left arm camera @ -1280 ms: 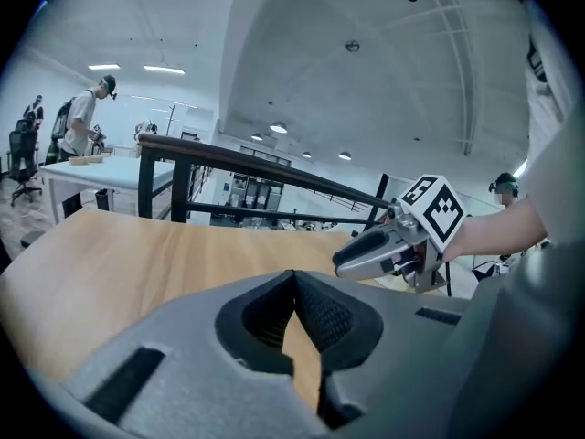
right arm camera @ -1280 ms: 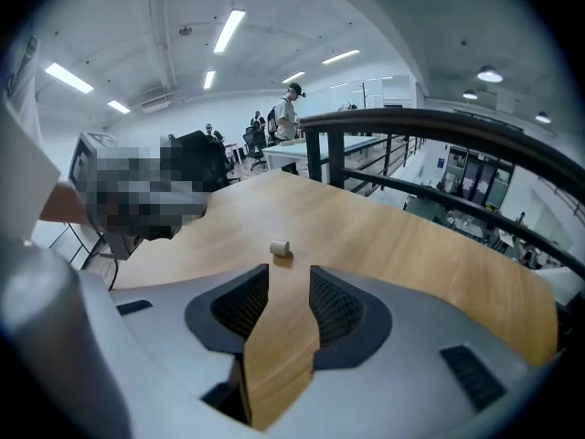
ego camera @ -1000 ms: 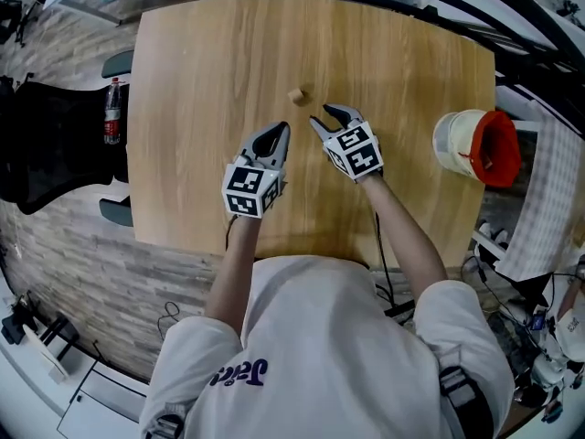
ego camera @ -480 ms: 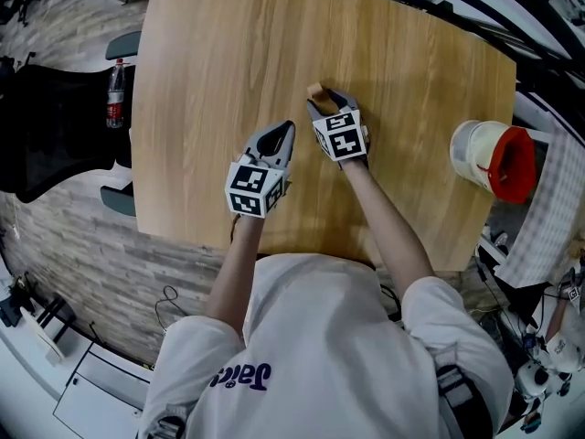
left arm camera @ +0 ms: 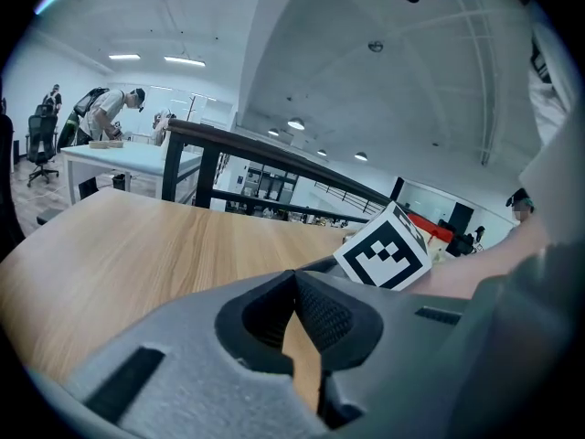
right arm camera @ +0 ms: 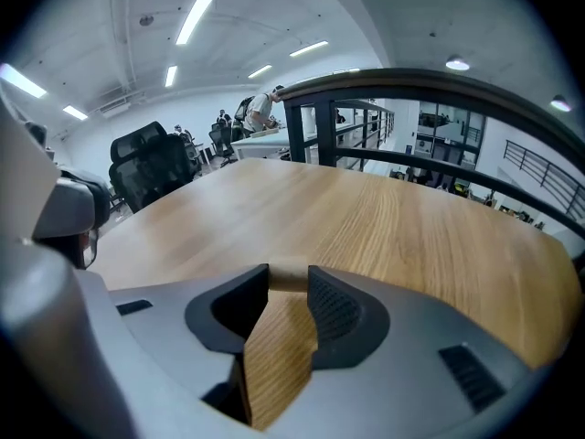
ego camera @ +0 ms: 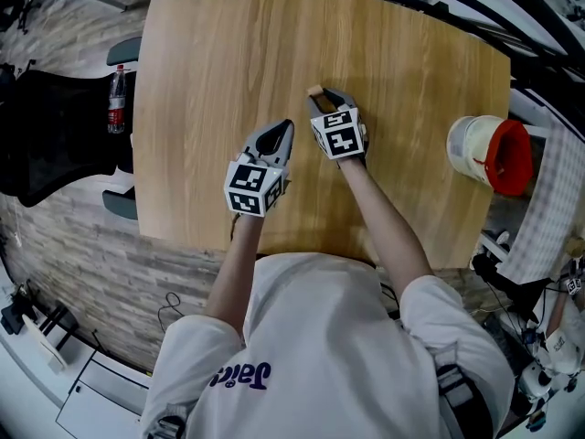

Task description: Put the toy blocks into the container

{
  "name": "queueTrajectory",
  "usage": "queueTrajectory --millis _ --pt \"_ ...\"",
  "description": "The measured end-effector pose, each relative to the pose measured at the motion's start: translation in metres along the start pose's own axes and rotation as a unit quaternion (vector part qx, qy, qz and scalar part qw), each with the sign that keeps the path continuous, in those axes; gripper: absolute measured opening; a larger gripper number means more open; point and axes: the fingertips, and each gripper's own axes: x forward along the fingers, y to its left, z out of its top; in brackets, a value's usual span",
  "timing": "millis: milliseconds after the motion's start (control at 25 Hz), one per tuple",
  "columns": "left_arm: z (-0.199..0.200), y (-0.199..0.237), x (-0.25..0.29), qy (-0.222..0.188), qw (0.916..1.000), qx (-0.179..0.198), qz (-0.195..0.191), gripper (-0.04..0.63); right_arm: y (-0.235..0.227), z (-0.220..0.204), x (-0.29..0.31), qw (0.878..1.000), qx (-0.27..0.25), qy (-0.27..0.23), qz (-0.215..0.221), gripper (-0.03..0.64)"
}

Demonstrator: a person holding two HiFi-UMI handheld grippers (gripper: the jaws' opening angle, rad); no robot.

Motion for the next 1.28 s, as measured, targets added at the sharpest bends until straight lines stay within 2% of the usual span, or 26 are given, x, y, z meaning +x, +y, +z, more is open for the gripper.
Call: queueTrajectory --millis 200,480,760,1000,1160,1280 --pt "0.008 -0.021 -0.008 -0.009 0.9999 0.010 -0.010 0.012 -0.004 0.012 -0.044 1.000 0.004 -0.028 -0.012 0.140" --pt "0.026 -0.076 -0.020 -0.028 0.9982 0.039 -0.036 0.012 -0.012 0.019 -0.138 0.996 -0.001 -0.083 -0.021 0.140" --pt "0.050 -0.143 -0.023 -0.052 0.9923 0.081 -0.077 0.012 -0.031 0.012 -0.241 0.988 0.040 -0.148 -0.020 0.140" --pt "0.053 -0.219 -0.008 -0.055 0.9826 0.111 -0.138 0.012 -0.067 -0.023 -0.328 0.983 0.051 -0.166 -0.058 0.140" --pt "0.056 -0.274 0.004 -0.060 0.9742 0.117 -0.183 0.012 -0.101 -0.058 -0.385 0.981 0.077 -0.153 -0.088 0.140" --pt "0.057 -0.310 0.012 -0.059 0.9655 0.130 -0.218 0.012 -0.129 -0.079 -0.420 0.980 0.077 -0.142 -0.113 0.140"
